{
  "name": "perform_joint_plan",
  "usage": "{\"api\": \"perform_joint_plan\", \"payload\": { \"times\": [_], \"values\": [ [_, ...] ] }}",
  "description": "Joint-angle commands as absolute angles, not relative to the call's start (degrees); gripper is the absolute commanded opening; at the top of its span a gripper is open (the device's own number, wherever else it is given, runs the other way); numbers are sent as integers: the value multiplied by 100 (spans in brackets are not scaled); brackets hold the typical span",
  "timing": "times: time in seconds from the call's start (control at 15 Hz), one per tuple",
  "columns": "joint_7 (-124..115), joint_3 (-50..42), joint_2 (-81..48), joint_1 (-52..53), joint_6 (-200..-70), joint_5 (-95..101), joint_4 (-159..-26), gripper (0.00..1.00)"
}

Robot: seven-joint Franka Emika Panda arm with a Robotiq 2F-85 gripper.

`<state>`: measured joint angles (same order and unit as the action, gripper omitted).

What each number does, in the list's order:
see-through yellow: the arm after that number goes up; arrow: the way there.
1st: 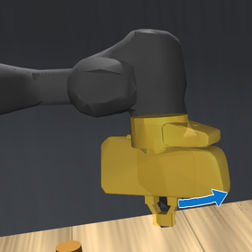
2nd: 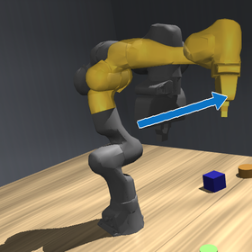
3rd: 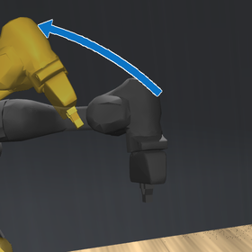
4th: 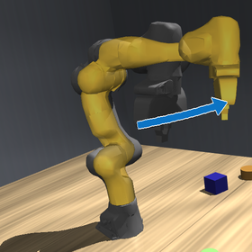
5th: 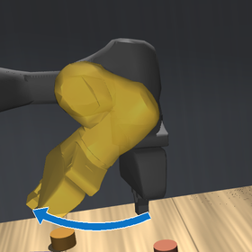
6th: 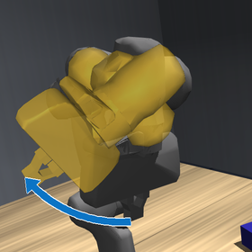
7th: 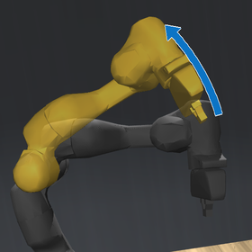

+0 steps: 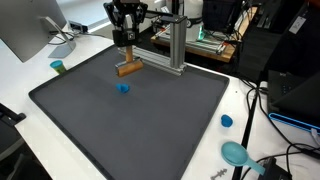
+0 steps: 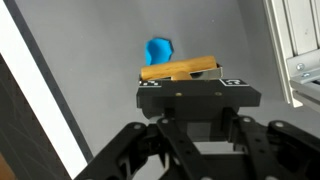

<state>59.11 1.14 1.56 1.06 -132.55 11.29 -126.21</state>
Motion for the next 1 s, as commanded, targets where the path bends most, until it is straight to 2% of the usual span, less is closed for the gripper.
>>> {"api": "perform_joint_plan", "payload": {
  "times": [0.0, 0.2, 0.93],
  "values": [
    [5115, 111, 145, 87, -13642, 1901, -12725, 21],
    [4467, 74, 23, 60, -13615, 2508, -12742, 21],
    [5004, 64, -393, 15, -13932, 2041, -12738, 21]
  ]
}}
